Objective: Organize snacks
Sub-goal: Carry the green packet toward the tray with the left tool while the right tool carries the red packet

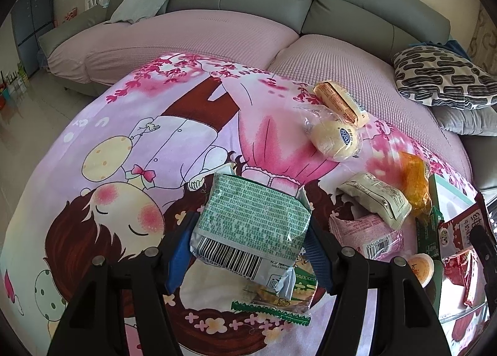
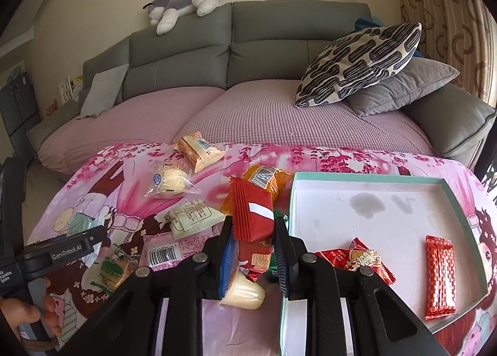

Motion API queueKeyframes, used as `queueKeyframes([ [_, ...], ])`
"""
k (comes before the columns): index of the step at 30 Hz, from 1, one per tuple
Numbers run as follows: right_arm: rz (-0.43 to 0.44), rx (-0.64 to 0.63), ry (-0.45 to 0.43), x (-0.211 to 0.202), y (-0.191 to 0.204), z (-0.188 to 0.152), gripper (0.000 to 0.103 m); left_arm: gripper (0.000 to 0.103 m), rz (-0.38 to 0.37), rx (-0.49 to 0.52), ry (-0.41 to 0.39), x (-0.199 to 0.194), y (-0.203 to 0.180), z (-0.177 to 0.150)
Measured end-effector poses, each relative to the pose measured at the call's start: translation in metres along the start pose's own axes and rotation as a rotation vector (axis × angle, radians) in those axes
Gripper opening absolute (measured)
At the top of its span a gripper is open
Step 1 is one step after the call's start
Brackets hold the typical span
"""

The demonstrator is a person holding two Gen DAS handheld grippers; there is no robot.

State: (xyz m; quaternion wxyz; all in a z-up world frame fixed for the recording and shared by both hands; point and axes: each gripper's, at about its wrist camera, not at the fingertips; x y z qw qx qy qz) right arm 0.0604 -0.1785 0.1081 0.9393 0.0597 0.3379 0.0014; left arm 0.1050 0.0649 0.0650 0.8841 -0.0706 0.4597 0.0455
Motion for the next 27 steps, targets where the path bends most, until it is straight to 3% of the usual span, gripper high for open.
queueKeyframes([
  [14, -0.026, 0.053, -0.038, -0.017, -0.027, 0.007, 0.026, 0.067, -0.021, 0.062, -0.023, -0.011, -0.030, 0.002],
  [27, -0.207, 0.183, -0.090, -0.044, -0.114, 0.013, 0.026, 0.067, -0.116, 0.210, -0.057, -0.025, -0.106, -0.001],
])
Point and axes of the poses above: each gripper's, at about its wrist camera, not at the fingertips, and x roughly the way its jaws point, y to its left, z to its top, and after that the axes turned 3 degrees about x, right-handed
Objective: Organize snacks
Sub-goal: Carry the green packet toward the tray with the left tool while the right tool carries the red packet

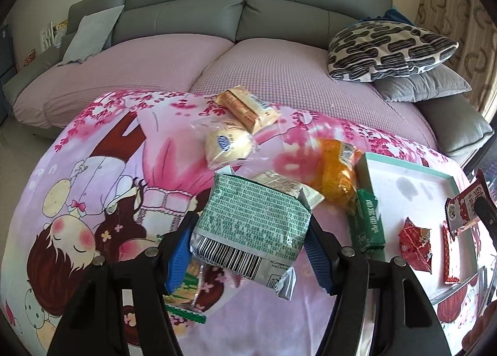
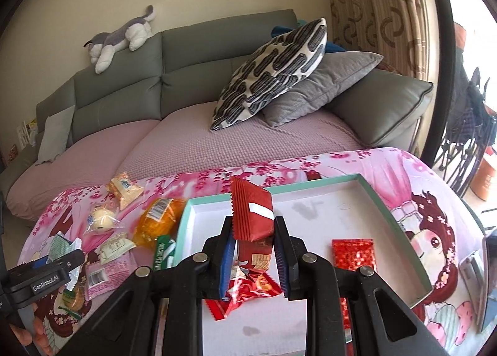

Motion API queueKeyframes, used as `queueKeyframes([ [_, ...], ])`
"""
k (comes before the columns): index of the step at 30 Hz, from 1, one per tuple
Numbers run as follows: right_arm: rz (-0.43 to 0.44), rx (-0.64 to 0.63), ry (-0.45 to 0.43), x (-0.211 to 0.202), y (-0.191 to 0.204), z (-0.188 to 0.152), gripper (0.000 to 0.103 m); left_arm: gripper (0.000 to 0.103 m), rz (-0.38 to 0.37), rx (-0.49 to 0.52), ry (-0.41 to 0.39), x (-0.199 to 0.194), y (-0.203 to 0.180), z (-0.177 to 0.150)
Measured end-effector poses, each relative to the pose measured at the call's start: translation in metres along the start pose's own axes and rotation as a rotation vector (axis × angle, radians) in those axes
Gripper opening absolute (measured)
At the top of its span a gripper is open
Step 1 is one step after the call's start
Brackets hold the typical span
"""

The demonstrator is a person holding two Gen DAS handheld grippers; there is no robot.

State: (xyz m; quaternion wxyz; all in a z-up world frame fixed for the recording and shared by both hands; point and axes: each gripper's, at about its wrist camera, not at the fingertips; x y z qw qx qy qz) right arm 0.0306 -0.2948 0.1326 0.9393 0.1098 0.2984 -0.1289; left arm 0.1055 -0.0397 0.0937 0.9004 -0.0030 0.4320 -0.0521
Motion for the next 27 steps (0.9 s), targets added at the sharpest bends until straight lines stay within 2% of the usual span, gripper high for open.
queueKeyframes([
  [9, -0.090, 0.091, -0.017, 0.006, -0.053, 0.009, 0.026, 0.067, -0.063, 0.160, -0.054, -0.007, -0.076, 0.020],
  [17, -0.105, 0.148, -0.010, 0.019, -0.080, 0.013, 0.026, 0.067, -0.135, 0.256, -0.025, 0.014, -0.140, 0.040],
  [27, -0.102, 0.139, 0.017, 0.034, -0.081, 0.010, 0.026, 0.068, -0.187, 0.322, 0.049, 0.051, -0.191, 0.047],
])
Point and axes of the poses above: each gripper's, at about its wrist camera, not at the fingertips, and x roughly the way its jaws point, y to its left, z to its top, and after that the axes turned 3 degrees about x, right-handed
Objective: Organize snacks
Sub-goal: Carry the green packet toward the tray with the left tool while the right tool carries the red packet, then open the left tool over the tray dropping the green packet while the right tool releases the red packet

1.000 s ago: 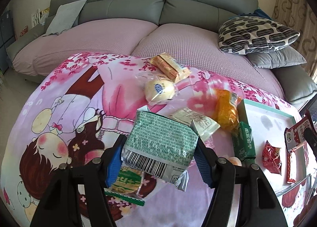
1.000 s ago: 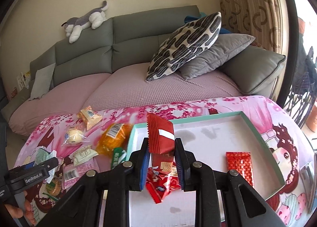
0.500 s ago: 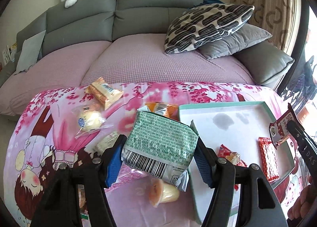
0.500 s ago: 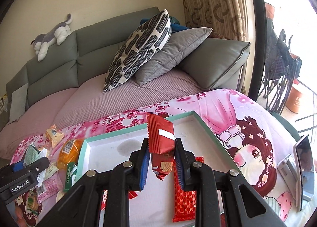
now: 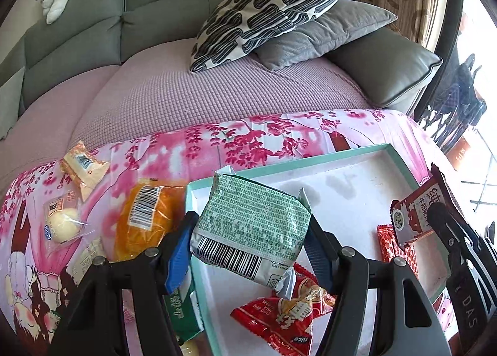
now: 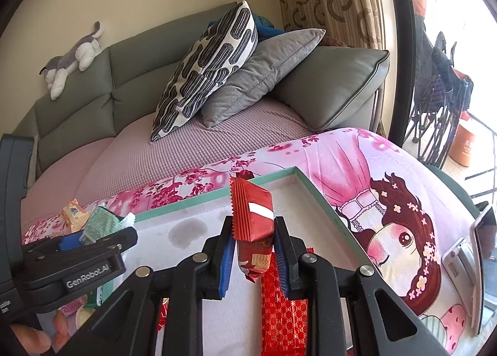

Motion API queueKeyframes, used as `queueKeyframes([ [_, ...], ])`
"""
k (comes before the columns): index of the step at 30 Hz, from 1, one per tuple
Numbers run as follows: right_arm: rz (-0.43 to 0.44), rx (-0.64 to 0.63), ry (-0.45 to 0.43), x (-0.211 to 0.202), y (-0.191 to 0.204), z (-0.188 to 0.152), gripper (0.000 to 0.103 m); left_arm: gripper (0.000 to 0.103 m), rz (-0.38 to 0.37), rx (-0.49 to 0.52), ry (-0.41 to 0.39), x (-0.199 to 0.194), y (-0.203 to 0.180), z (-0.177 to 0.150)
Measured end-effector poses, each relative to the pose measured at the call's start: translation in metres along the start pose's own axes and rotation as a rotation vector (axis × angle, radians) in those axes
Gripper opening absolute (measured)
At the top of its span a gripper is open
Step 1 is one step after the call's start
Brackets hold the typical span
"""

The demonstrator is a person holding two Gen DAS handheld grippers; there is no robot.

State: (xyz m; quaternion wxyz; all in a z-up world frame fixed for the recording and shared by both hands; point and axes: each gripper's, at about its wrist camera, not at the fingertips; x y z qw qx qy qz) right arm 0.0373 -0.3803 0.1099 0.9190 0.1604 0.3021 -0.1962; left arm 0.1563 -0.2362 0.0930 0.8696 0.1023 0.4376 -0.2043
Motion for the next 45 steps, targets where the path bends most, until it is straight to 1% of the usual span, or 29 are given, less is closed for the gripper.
queueKeyframes([
  [9, -0.008, -0.001, 0.016, 0.003, -0.002, -0.002, 0.026, 0.068, -0.006, -0.003, 0.056, 0.022, -0.004, 0.001],
  [18, -0.010, -0.012, 0.033, 0.007, 0.000, -0.005, 0.026, 0.068, -0.014, -0.009, 0.072, 0.026, -0.006, -0.001],
  [22, -0.012, -0.014, 0.043, 0.009, 0.000, -0.005, 0.026, 0.069, -0.028, -0.006, 0.075, 0.019, -0.008, -0.003],
  [28, -0.014, -0.023, 0.052, 0.009, 0.001, -0.006, 0.026, 0.070, -0.031, -0.013, 0.056, 0.002, -0.007, -0.008],
  [34, -0.053, -0.067, 0.050, 0.006, 0.002, -0.008, 0.027, 0.071, 0.001, -0.046, 0.039, -0.024, 0.011, -0.028],
  [35, -0.062, -0.074, 0.048, 0.004, 0.002, -0.008, 0.028, 0.071, 0.007, -0.056, 0.036, -0.027, 0.016, -0.032],
  [37, -0.074, -0.087, 0.045, 0.001, 0.004, -0.009, 0.036, 0.076, 0.029, -0.073, 0.027, -0.034, 0.024, -0.040],
  [38, -0.073, -0.093, 0.046, 0.000, 0.005, -0.009, 0.047, 0.076, 0.041, -0.081, 0.022, -0.037, 0.028, -0.043],
  [39, -0.070, -0.098, 0.048, -0.001, 0.006, -0.010, 0.056, 0.076, 0.051, -0.091, 0.021, -0.039, 0.033, -0.047],
  [44, -0.075, -0.132, 0.055, -0.008, 0.014, -0.016, 0.057, 0.076, 0.080, -0.148, 0.029, -0.044, 0.053, -0.069],
  [45, -0.082, -0.139, 0.059, -0.008, 0.016, -0.016, 0.059, 0.076, 0.085, -0.156, 0.031, -0.045, 0.057, -0.073],
])
Point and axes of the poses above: each gripper's, at about its wrist camera, not at the fingertips, and x roughly the way its jaws point, y to its left, z to its top, and after that the axes turned 3 degrees about x, right-handed
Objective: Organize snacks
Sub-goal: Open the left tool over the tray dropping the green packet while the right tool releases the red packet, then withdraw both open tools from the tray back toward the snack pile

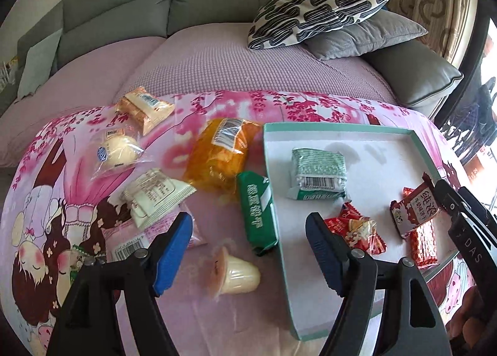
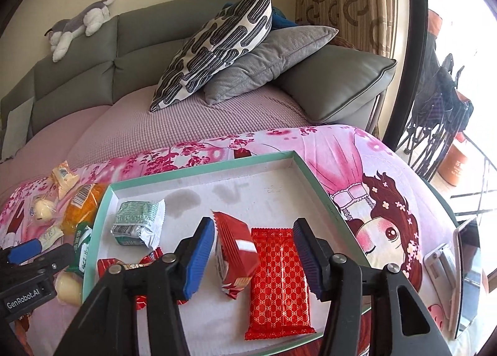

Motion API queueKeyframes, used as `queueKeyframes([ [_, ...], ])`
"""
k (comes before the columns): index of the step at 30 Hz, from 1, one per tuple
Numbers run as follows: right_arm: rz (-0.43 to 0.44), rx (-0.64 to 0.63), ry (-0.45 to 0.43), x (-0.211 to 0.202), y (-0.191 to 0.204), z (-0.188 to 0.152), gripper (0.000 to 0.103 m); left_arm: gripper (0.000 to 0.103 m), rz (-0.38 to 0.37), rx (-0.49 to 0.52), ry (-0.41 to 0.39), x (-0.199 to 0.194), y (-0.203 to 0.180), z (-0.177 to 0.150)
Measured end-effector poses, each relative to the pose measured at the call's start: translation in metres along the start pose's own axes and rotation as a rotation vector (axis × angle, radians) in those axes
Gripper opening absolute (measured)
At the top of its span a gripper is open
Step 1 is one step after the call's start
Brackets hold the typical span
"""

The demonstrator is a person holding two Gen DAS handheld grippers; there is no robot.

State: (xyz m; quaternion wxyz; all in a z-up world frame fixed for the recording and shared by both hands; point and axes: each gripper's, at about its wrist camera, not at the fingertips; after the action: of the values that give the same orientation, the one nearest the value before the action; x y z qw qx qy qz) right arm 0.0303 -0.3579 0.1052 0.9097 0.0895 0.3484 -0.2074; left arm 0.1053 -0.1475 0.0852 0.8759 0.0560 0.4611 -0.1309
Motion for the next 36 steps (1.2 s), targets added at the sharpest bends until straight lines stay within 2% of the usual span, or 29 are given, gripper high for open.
queueKeyframes([
  [3, -0.008, -0.014, 0.021, 0.001, 0.003, -0.003, 0.066, 0.076, 0.018, -0.015, 0.012, 0.003, 0.009, -0.007],
  [8, 0.005, -0.026, 0.057, 0.003, 0.012, -0.006, 0.071, 0.077, 0.045, -0.032, 0.016, 0.003, 0.023, -0.016],
  [12, 0.016, -0.052, 0.058, 0.000, 0.023, -0.009, 0.076, 0.087, 0.064, -0.039, -0.011, -0.003, 0.033, -0.019],
  [15, 0.028, -0.059, 0.059, 0.000, 0.030, -0.010, 0.084, 0.087, 0.088, -0.045, -0.024, -0.006, 0.042, -0.021],
  [19, 0.039, -0.067, 0.064, -0.002, 0.039, -0.013, 0.089, 0.093, 0.126, -0.068, -0.017, -0.004, 0.057, -0.026],
  [25, 0.050, -0.084, 0.069, -0.005, 0.053, -0.018, 0.095, 0.094, 0.146, -0.101, -0.019, -0.007, 0.077, -0.033],
  [27, 0.063, -0.088, 0.071, -0.006, 0.058, -0.020, 0.100, 0.095, 0.153, -0.113, -0.022, -0.010, 0.083, -0.035],
  [36, 0.097, -0.130, 0.066, -0.014, 0.081, -0.026, 0.101, 0.097, 0.176, -0.195, -0.026, -0.017, 0.117, -0.039],
])
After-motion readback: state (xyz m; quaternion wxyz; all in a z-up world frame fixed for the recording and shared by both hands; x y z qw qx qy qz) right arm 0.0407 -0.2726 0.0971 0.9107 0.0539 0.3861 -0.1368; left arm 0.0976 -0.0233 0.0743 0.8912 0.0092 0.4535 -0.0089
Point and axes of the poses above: each gripper's, at about its wrist camera, not at the fingertips, and x roughly the way its jaws point, y to its left, z to its top, and after that the axes turned 3 degrees about x, right-handed
